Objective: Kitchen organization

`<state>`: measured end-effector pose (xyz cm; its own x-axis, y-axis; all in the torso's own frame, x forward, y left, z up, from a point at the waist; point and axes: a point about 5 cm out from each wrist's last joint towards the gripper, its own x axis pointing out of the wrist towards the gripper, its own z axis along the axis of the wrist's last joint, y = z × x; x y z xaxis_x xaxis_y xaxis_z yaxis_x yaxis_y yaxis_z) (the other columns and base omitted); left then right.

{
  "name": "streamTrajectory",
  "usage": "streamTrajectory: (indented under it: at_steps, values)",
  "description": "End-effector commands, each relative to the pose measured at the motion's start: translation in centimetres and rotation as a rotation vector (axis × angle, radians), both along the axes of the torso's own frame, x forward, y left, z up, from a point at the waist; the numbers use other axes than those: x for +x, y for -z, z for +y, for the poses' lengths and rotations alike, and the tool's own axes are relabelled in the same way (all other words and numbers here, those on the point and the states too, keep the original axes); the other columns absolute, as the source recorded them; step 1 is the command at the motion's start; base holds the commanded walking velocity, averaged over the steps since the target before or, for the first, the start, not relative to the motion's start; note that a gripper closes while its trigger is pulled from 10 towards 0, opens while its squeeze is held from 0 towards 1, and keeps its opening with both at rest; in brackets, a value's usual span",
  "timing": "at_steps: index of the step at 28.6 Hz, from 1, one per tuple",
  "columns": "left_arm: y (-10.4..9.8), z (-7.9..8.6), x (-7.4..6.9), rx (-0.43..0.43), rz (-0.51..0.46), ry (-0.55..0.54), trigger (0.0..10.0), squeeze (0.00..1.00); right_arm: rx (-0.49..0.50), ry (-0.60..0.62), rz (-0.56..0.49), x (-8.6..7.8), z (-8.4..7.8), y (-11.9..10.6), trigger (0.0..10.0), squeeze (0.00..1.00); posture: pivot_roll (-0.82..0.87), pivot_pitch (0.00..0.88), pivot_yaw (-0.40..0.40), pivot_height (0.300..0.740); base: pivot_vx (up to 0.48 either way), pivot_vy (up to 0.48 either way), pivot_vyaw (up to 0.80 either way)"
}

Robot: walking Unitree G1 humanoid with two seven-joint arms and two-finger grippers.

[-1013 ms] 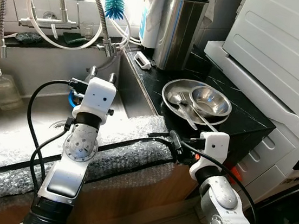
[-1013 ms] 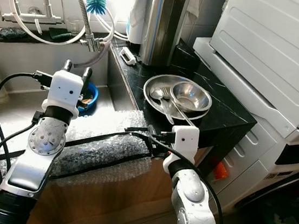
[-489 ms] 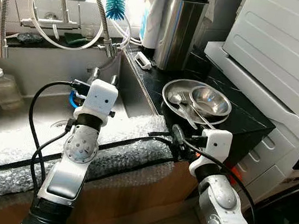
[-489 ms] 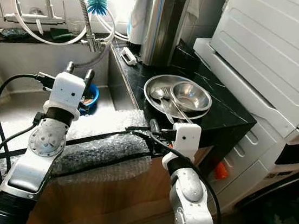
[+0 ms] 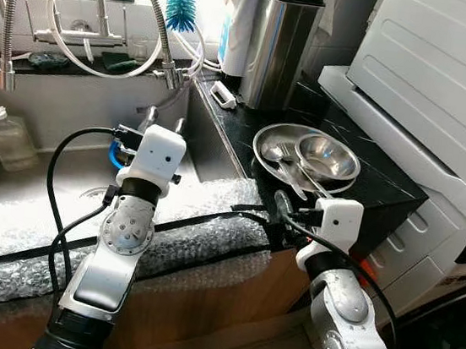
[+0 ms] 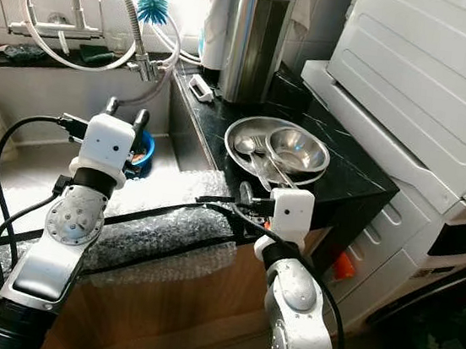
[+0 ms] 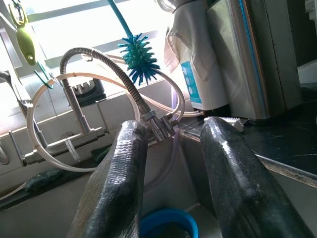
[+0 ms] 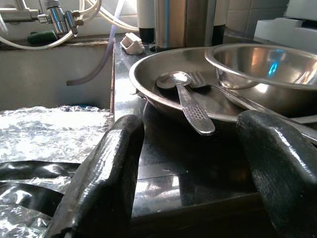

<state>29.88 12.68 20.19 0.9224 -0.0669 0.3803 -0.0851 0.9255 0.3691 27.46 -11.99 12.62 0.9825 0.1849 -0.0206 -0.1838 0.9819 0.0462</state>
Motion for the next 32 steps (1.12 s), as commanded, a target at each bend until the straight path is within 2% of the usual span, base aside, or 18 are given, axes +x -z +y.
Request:
streamTrajectory:
  at_steps: [1,5,13,14,15,16,17,18,26,27,28,29,30,31,32]
  values:
    - [-0.3,-0.2,-0.2,0.013,-0.015,0.009,10.0,0.0,-0.003,0.02,-0.014,0.4,-0.4,-0.3,10.0,0.0,-0.02,0.0,-0.094,0.74,0.0,0.0,0.0]
    - [-0.3,-0.1,-0.2,0.014,-0.017,0.002,10.0,0.0,-0.011,0.021,-0.021,1.1,-0.4,-0.5,10.0,0.0,-0.02,0.0,-0.096,0.74,0.0,0.0,0.0]
    - [-0.2,-0.2,-0.2,0.012,-0.015,0.001,10.0,0.0,-0.01,0.009,-0.029,1.5,-0.1,-0.6,10.0,0.0,-0.02,0.0,-0.099,0.74,0.0,0.0,0.0]
    - [-0.3,-0.2,-0.2,0.011,-0.016,0.001,10.0,0.0,-0.008,0.006,-0.029,1.5,-0.1,-0.6,6.5,0.0,-0.02,0.0,-0.1,0.74,0.0,0.0,0.0]
    - [-0.3,-0.2,-0.2,0.01,-0.017,-0.001,10.0,0.0,-0.006,0.003,-0.03,1.6,0.1,-0.6,1.8,0.0,-0.02,0.0,-0.1,0.74,0.0,0.0,0.0]
    - [-0.3,-0.2,-0.2,0.01,-0.016,-0.001,10.0,0.0,-0.01,0.0,-0.025,1.6,0.2,-0.5,0.5,0.0,-0.02,0.0,-0.1,0.74,0.0,0.0,0.0]
    - [-0.3,-0.2,-0.2,0.01,-0.016,-0.001,10.0,0.0,-0.01,0.0,-0.025,1.6,0.2,-0.5,0.5,0.0,-0.02,0.0,-0.1,0.74,0.0,0.0,0.0]
    - [-0.2,-0.2,-0.2,0.011,-0.015,-0.001,10.0,0.0,-0.012,-0.003,-0.022,1.6,0.3,-0.4,0.0,0.0,-0.02,0.0,-0.1,0.74,0.0,0.0,0.0]
    - [-0.2,-0.2,-0.1,0.01,-0.013,0.001,10.0,0.0,-0.011,0.003,-0.024,1.8,0.2,-0.3,0.0,0.0,-0.02,0.0,-0.1,0.74,0.0,0.0,0.0]
    - [-0.2,-0.2,-0.1,0.009,-0.013,0.0,10.0,0.0,-0.009,0.008,-0.024,1.8,0.2,-0.3,2.6,0.0,-0.02,0.0,-0.099,0.74,0.0,0.0,0.0]
    - [-0.2,-0.2,-0.1,0.01,-0.013,0.001,10.0,0.0,-0.009,0.01,-0.025,1.8,0.2,-0.2,3.4,0.0,-0.02,0.0,-0.098,0.74,0.0,0.0,0.0]
    - [-0.2,-0.2,-0.2,0.01,-0.013,0.001,10.0,0.0,-0.01,0.011,-0.025,1.8,0.2,-0.2,3.4,0.0,-0.02,0.0,-0.099,0.74,0.0,0.0,0.0]
    - [-0.2,-0.3,-0.2,0.011,-0.013,0.002,10.0,0.0,-0.011,0.012,-0.024,1.8,0.2,-0.2,9.2,0.0,-0.02,0.0,-0.099,0.74,0.0,0.0,0.0]
    - [-0.1,-0.2,-0.1,0.011,-0.01,0.003,10.0,0.0,-0.016,0.013,-0.02,1.8,0.2,-0.1,10.0,0.0,-0.02,0.0,-0.099,0.74,0.0,0.0,0.0]
    - [-0.1,-0.2,-0.1,0.01,-0.008,0.003,10.0,0.0,-0.017,0.013,-0.019,1.8,0.2,-0.1,10.0,0.0,-0.02,0.0,-0.099,0.74,0.0,0.0,0.0]
